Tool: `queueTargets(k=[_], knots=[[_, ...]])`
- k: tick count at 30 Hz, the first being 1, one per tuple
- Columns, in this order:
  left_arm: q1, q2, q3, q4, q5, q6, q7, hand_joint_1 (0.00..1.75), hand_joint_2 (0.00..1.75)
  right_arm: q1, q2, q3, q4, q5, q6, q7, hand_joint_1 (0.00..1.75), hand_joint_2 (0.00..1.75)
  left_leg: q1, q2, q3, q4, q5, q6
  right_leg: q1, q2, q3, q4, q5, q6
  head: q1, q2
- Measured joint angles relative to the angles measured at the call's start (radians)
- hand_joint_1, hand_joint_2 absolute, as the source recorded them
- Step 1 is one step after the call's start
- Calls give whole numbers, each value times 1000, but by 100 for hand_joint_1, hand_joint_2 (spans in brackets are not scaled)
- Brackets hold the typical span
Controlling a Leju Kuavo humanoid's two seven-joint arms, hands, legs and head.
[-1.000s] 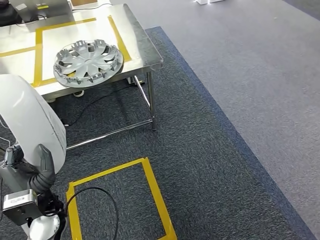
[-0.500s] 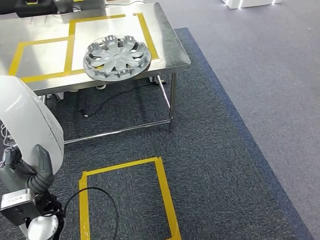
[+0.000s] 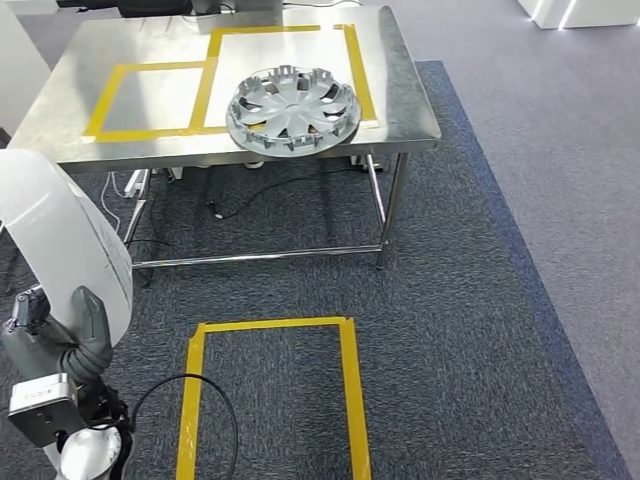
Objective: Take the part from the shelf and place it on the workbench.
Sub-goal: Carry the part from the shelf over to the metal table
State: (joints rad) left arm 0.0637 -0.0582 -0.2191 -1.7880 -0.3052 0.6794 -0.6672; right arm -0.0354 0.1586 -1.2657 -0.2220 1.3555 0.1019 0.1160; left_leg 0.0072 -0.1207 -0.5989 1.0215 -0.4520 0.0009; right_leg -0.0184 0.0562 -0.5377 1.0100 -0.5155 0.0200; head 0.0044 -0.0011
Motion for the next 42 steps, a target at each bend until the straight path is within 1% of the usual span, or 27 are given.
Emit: queueTargets(k=[2, 4, 5, 6, 7, 8, 10, 12, 13, 15, 17, 19, 21, 22, 23, 25, 27, 28, 30, 32, 34, 36, 37, 38, 39, 40, 42], knots=[[-2, 0, 0, 0, 0, 0, 0, 175, 175, 0, 1, 0, 0, 0, 0, 0, 0, 175, -2, 36, -20, 43, -27, -9, -3, -25, 4, -6, 3, -12, -8, 0], [-4, 0, -1, 1, 0, 0, 0, 175, 175, 2, 2, 0, 0, 0, 0, 0, 0, 175, -3, 91, -72, 159, -88, -19, -1, -53, 7, -8, 1, -19, -17, 0], [-5, 0, -1, 2, 0, 0, 0, 175, 175, 3, 2, 0, 0, 0, -1, 0, 0, 175, -1, 104, -102, 223, -114, -22, 0, -67, 8, -7, -1, -21, -17, 0], [-4, 0, -1, 4, 0, 0, 0, 175, 175, 3, 1, 0, 0, 0, -1, 0, 0, 175, 0, 109, -121, 266, -125, -24, 1, -81, 9, -7, -2, -22, -17, 0], [-4, 0, -1, 6, 0, 0, 0, 175, 175, 3, 1, 0, 0, 0, -2, 0, 0, 175, 1, 111, -123, 273, -117, -24, 2, -95, 11, -7, -4, -22, -18, 0], [-4, 0, -1, 7, 0, 0, 0, 175, 175, 2, 1, 0, 0, 0, -2, 0, 0, 175, 1, 116, -106, 241, -91, -21, 3, -107, 14, -7, -7, -22, -18, 0], [-6, 0, -1, 8, 0, 0, 0, 175, 175, 0, 1, 0, 0, 1, -2, -2, 0, 175, -5, 148, -37, 110, -28, -8, 7, -129, 23, -7, -13, -20, -17, 0], [-9, 0, -1, 8, 0, 0, 0, 175, 175, 0, 1, 0, 0, 2, -3, -4, 0, 175, -16, 183, 8, 18, -6, 5, 12, -148, 28, -7, -19, -12, -17, 0], [-10, -1, -1, 8, -1, 0, 1, 175, 175, -1, 1, 0, 0, 2, -3, -5, 0, 175, -20, 187, 11, 6, -11, 10, 14, -158, 29, -8, -21, -7, -16, 0], [-10, -1, 0, 8, -2, 0, 1, 175, 175, -4, 1, 0, 0, 3, -4, -6, 0, 175, -19, 167, 10, -3, -9, 20, 16, -171, 33, -11, -26, 4, -15, 0], [-12, -2, 1, 8, -3, 0, 1, 175, 175, -6, 1, 0, 0, 3, -4, -7, 0, 175, -12, 147, 14, -13, -3, 30, 13, -129, 22, 15, -50, 14, -11, 0], [-14, -5, 2, 9, -4, 0, 0, 175, 175, -5, 1, 0, 0, 3, -4, -7, 0, 175, -8, 127, 14, -17, 0, 37, 9, -72, -33, 125, -105, 19, -6, 0], [-14, -7, 2, 11, -6, 0, 0, 175, 175, -2, 1, 0, 0, 3, -4, -7, 0, 175, -8, 104, 13, -16, 0, 40, 8, -59, -103, 252, -146, 21, -4, 0], [-14, -7, 2, 12, -7, 0, 0, 175, 175, -1, 1, 0, 0, 3, -4, -7, 0, 175, -9, 91, 14, -15, 0, 40, 8, -58, -122, 276, -141, 21, -4, 0], [-13, -7, 2, 14, -8, 0, 1, 175, 175, 0, 1, 0, 0, 3, -5, -7, 0, 175, -8, 77, 14, -14, 0, 40, 8, -57, -122, 258, -115, 22, -4, 0], [-13, -8, 2, 14, -10, 0, 1, 175, 175, 1, 1, 0, 0, 4, -6, -7, 0, 175, -6, 54, 14, -9, -2, 37, 5, -42, -77, 136, -36, 20, -3, 0], [-13, -9, 3, 15, -11, 0, 1, 175, 175, -1, 1, -1, 0, 2, -7, -5, 0, 175, -8, 37, 11, -1, -6, 29, 4, -23, -30, 28, 4, 15, -3, 0], [-12, -10, 3, 15, -13, 0, 1, 175, 175, -3, 1, -2, 0, 0, -9, -3, 0, 175, -8, 32, 9, 1, -6, 24, 5, -18, -20, 8, 6, 10, -4, 0], [-11, -10, 3, 16, -16, 0, 1, 175, 175, -7, 2, -3, 0, -5, -16, 2, 0, 175, -7, 27, 6, -1, -4, 13, 6, -20, -15, 5, 8, -2, -4, 0], [-11, -10, 3, 16, -18, 0, 1, 175, 175, -8, 3, -4, 0, -5, -31, 2, 0, 175, -7, 54, -3, 21, -20, 2, 3, -28, -12, 2, 13, -14, -8, 0], [-12, -10, 2, 16, -15, 0, 2, 175, 175, -6, 4, -6, 0, -5, -46, 0, 0, 175, -7, 94, -43, 115, -75, -9, 2, -38, -11, 0, 14, -21, -15, 0], [-11, -10, 2, 16, -11, 0, 3, 175, 175, -4, 4, -9, 0, -4, -59, -3, 0, 175, -4, 108, -103, 248, -132, -16, 2, -50, -11, 0, 12, -24, -17, 0], [-10, -10, 2, 16, -10, 0, 4, 175, 175, -3, 4, -10, 0, -4, -66, -4, 0, 175, -3, 109, -119, 285, -139, -17, 2, -55, -10, 0, 11, -24, -17, 0], [-10, -10, 2, 16, -10, 0, 4, 175, 175, -2, 4, -11, 0, -4, -71, -6, 0, 175, -2, 109, -118, 283, -127, -16, 3, -59, -9, 0, 10, -24, -17, 0], [-9, -9, 2, 16, -9, 0, 4, 175, 175, -2, 4, -12, 0, -4, -74, -6, 0, 175, -2, 109, -97, 241, -97, -13, 3, -61, -7, 0, 9, -23, -17, 0], [-9, -9, 2, 16, -9, 0, 4, 175, 175, -3, 4, -12, 0, -5, -76, -7, 0, 175, -2, 110, -62, 171, -59, -9, 3, -63, -4, 0, 8, -22, -17, 0], [-10, -8, 2, 16, -9, 0, 5, 175, 175, -5, 5, -13, 0, -8, -78, -8, 0, 175, -7, 114, 0, 46, -17, 1, 7, -65, -2, 1, 4, -16, -16, 0]])
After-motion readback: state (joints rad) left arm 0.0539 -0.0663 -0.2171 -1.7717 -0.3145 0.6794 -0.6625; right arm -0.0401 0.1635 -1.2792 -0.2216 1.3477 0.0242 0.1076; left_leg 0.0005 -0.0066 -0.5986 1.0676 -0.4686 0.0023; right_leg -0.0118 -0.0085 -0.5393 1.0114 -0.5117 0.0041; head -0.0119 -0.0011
